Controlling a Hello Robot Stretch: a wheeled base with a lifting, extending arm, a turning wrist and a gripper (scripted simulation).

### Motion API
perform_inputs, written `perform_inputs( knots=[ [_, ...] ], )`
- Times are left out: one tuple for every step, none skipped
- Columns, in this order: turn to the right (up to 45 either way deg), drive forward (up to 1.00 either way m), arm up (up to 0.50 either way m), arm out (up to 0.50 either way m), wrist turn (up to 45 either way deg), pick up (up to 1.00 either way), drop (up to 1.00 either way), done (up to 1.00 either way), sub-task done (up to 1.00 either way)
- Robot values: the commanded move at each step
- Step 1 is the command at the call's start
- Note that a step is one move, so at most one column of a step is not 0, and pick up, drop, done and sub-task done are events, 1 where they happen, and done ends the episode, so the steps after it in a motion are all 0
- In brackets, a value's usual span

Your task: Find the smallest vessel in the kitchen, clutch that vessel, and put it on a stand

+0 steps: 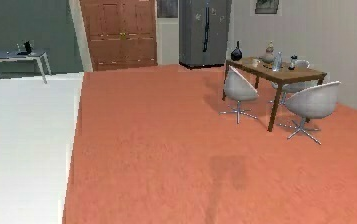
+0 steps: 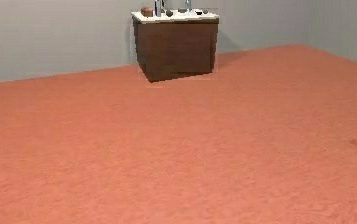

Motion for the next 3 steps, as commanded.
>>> perform_inputs(
  knots=[
    [0.0,1.00,0.00,0.00,0.0,0.00,0.00,0.00,0.00],
    [0.0,1.00,0.00,0.00,0.0,0.00,0.00,0.00,0.00],
    [0.0,0.95,0.00,0.00,0.0,0.00,0.00,0.00,0.00]
  ],
)
